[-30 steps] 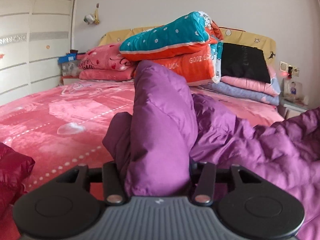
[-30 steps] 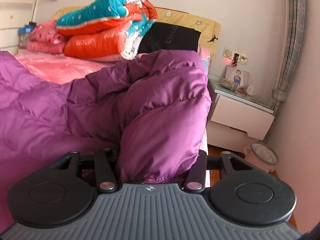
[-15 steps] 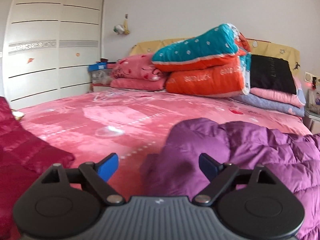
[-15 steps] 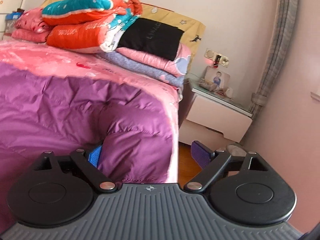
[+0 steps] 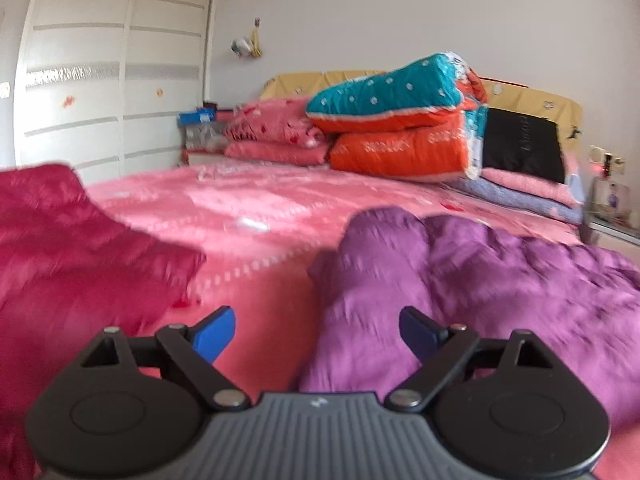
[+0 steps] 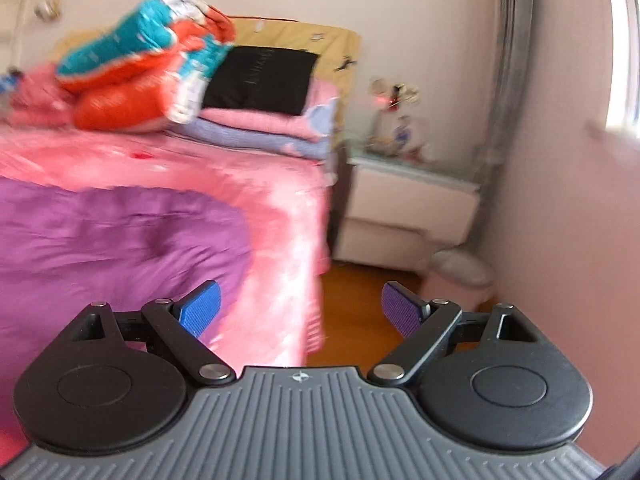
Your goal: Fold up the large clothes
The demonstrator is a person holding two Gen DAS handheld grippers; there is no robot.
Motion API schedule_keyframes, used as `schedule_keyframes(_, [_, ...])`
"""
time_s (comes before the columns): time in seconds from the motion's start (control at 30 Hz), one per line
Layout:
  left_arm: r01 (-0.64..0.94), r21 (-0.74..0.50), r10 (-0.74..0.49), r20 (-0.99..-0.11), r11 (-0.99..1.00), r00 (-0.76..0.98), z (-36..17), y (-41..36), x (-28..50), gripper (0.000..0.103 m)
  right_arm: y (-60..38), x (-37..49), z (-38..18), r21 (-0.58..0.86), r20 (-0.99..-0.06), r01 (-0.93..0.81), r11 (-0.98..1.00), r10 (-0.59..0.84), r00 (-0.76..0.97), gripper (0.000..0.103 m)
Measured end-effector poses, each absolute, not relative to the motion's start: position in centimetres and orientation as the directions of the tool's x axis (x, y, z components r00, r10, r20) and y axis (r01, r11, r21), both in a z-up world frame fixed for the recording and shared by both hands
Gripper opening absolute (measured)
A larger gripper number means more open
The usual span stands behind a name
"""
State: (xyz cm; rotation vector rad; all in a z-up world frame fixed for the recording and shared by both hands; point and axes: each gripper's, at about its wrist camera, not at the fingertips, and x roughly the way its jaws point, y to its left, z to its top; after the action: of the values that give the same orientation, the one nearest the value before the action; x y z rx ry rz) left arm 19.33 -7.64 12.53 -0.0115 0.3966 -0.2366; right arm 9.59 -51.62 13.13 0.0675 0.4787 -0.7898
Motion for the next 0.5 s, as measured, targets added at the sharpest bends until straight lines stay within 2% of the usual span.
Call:
schedule_keyframes(0.27, [0.323, -0.060, -0.311, -0.480, 0.945, 0.820, 14.2, -3.7, 6.1, 0.089, -44.5, -0.1, 12.5, 0.155, -0.573, 0.668, 0.728, -0.485, 0.661, 0.103])
schedule_keyframes(0.4, [0.347, -0.082, -0.342, -0.479, 0.934, 0.808, 16.3, -2.3, -1.2, 0.090, -39.7, -5.2, 13.3, 0.202, -0.576, 0.664, 0.720, -0.461, 0.675, 0.103])
schedule_keyframes(0.5, [0.354, -0.088, -0.354, -0.460, 0.931, 0.815, 17.8, -1.8, -6.1, 0.096, -35.5, -9.1, 14.7, 0.200, -0.552, 0.660, 0.724, -0.474, 0.686, 0.103])
